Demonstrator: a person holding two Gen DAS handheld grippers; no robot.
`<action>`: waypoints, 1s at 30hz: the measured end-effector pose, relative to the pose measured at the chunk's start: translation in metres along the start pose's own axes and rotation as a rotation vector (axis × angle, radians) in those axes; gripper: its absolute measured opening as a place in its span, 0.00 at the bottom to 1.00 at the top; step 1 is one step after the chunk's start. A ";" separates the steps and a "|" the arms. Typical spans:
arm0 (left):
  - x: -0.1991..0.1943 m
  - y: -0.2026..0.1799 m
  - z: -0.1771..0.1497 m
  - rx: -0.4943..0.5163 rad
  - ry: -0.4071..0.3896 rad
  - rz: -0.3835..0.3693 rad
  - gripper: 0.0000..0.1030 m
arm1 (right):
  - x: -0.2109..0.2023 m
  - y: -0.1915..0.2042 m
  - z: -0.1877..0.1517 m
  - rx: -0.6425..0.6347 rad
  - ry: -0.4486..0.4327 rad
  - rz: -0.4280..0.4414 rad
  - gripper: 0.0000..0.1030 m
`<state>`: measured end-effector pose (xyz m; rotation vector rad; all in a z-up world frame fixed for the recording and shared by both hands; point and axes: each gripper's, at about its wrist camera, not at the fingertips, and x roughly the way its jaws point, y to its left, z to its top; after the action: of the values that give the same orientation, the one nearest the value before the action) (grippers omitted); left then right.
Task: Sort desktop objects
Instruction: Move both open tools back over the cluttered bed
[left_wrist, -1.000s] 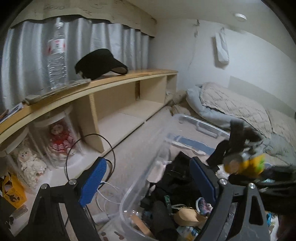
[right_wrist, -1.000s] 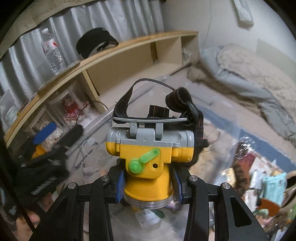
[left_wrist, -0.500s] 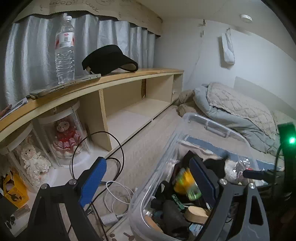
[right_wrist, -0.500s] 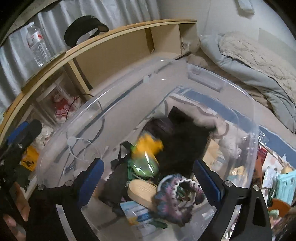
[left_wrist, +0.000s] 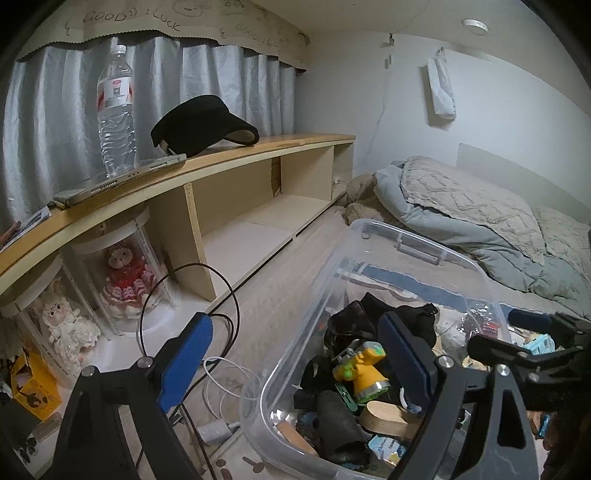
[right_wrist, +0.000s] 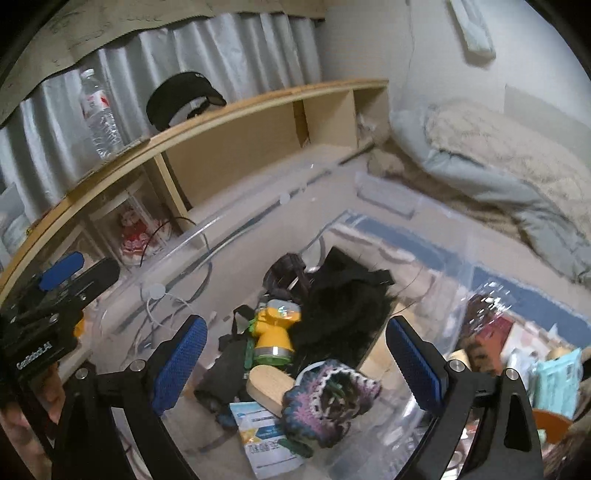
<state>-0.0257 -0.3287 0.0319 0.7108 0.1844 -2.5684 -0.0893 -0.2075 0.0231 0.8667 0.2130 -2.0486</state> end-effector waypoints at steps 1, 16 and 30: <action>-0.001 0.000 0.000 0.000 0.002 -0.003 0.89 | -0.004 0.001 -0.001 -0.009 -0.012 -0.008 1.00; -0.039 -0.021 -0.001 0.044 -0.029 -0.041 0.98 | -0.071 -0.010 -0.012 -0.020 -0.181 -0.070 1.00; -0.110 -0.058 -0.006 0.110 -0.084 -0.082 1.00 | -0.145 -0.013 -0.038 -0.044 -0.284 -0.125 1.00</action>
<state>0.0329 -0.2324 0.0838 0.6452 0.0456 -2.6977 -0.0269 -0.0865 0.0870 0.5384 0.1577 -2.2469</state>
